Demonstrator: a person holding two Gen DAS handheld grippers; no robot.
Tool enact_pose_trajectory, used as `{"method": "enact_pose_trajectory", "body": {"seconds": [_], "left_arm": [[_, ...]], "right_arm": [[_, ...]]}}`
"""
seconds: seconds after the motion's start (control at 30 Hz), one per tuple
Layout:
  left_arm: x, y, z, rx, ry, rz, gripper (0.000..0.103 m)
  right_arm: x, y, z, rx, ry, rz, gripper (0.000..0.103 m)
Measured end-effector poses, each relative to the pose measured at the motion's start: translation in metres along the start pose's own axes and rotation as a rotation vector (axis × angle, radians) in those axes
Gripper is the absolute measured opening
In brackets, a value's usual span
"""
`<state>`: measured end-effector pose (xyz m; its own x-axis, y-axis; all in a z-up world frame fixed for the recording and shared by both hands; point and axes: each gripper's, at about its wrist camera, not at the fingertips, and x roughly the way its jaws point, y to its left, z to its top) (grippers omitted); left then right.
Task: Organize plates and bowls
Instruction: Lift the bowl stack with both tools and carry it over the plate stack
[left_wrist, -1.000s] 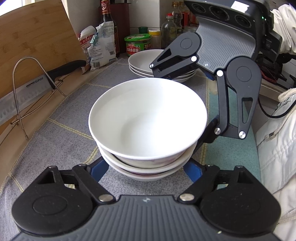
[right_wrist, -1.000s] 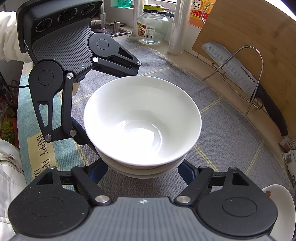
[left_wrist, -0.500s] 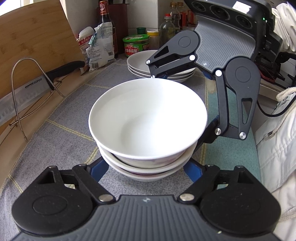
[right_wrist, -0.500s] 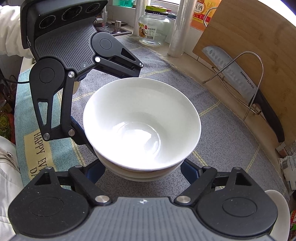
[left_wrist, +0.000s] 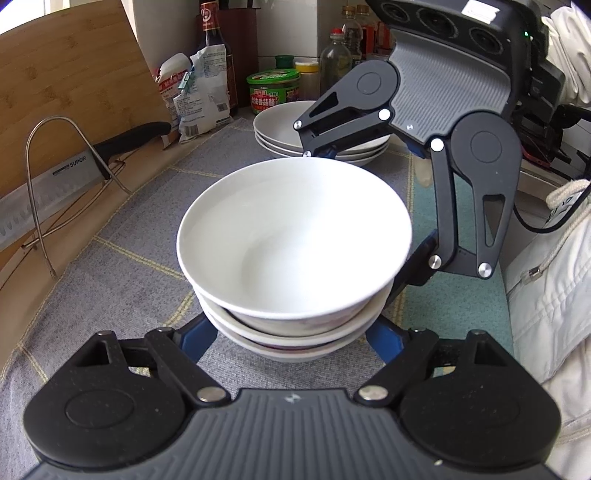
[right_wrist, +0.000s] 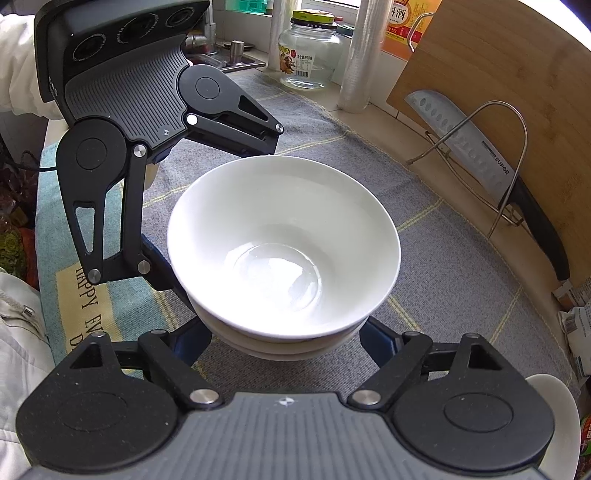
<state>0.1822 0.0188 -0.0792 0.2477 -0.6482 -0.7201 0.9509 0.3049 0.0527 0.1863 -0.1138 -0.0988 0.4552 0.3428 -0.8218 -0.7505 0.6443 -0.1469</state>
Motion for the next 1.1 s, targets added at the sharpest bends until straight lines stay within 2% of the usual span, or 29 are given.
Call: {"method": "enact_pose_trajectory", "body": {"seconds": [0.5,0.73,1.1], "left_arm": [[0.006,-0.018,0.035,0.011,-0.008,0.044,0.087],[0.021,-0.03,0.065,0.019,-0.014,0.059,0.087],[0.065,-0.042,0.122,0.055,-0.03,0.06,0.087]], "right_arm": [[-0.034,-0.012,-0.014,-0.028,-0.02,-0.016,0.09],[-0.057,-0.036,-0.032,-0.038,-0.033,-0.022,0.09],[-0.094,-0.086,-0.073,-0.033,-0.047,-0.059,0.09]]}}
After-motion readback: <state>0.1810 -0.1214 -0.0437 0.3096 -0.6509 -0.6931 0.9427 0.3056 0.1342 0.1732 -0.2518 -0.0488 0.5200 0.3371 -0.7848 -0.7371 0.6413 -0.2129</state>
